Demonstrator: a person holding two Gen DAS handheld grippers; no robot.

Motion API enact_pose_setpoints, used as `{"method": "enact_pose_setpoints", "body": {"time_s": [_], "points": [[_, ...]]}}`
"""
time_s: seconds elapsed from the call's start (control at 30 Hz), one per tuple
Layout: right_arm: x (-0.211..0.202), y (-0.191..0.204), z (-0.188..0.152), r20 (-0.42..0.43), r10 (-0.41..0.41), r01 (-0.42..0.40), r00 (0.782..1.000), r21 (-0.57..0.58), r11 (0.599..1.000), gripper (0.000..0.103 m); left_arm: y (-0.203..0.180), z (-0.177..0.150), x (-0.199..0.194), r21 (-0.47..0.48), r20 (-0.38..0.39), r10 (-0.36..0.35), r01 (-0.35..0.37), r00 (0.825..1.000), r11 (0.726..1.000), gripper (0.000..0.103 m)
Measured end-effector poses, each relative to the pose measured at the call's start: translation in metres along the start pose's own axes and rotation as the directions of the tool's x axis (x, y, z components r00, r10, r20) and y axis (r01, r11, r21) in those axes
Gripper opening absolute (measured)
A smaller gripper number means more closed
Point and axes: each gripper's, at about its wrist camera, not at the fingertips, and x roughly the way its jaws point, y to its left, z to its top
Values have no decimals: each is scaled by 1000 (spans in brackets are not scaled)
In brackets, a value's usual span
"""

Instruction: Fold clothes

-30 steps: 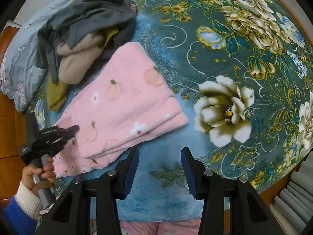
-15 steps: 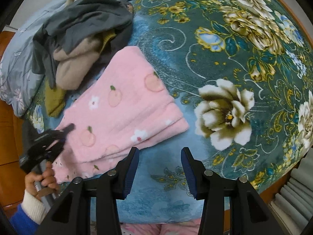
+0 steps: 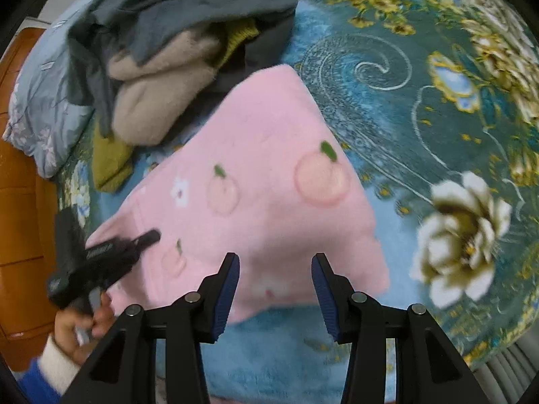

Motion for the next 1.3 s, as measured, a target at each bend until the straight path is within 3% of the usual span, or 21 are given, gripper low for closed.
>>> {"method": "enact_pose_setpoints", "body": {"time_s": [0.23, 0.33, 0.4, 0.43, 0.5, 0.63, 0.73, 0.83, 0.9, 1.07, 1.13, 1.3], "points": [[54, -20, 26, -106, -23, 33, 994, 88, 996, 48, -4, 1, 12, -23, -28, 39, -40, 999, 999, 20], [57, -15, 27, -121, -48, 57, 992, 75, 996, 48, -11, -1, 11, -25, -36, 41, -42, 998, 999, 20], [50, -12, 26, -112, -50, 58, 992, 68, 996, 48, -11, -6, 0, -30, -27, 1, -2, 1000, 1000, 22], [44, -11, 23, -98, -43, 50, 994, 65, 997, 48, -10, -9, -8, -34, -13, -28, 27, 1000, 999, 23], [29, -10, 16, -71, -33, 37, 997, 59, 998, 48, 0, -18, -34, -49, 45, -99, 101, 994, 994, 38], [0, -15, -7, -30, -43, 45, 999, 48, 998, 48, 66, -35, -105, -160, 214, -122, 159, 969, 974, 39], [-20, -16, -28, -5, -53, 53, 999, 55, 997, 48, 131, -52, -154, -283, 334, -84, 185, 939, 941, 40], [-39, -5, -46, 20, -54, 53, 998, 59, 997, 48, 197, -78, -184, -413, 423, -15, 207, 906, 887, 41], [-48, 6, -54, 29, -58, 57, 998, 52, 997, 48, 235, -98, -192, -502, 458, 40, 221, 888, 836, 59], [-60, 31, -69, 37, -82, 82, 996, -1, 997, 48, 282, -107, -160, -643, 487, 62, 310, 871, 701, 68], [-66, 40, -75, 45, -92, 93, 995, -27, 995, 48, 284, -95, -146, -663, 475, 57, 314, 878, 679, 68], [-81, 54, -85, 67, -120, 125, 991, -85, 988, 48, 294, -79, -122, -649, 489, 36, 336, 872, 682, 68]]}}
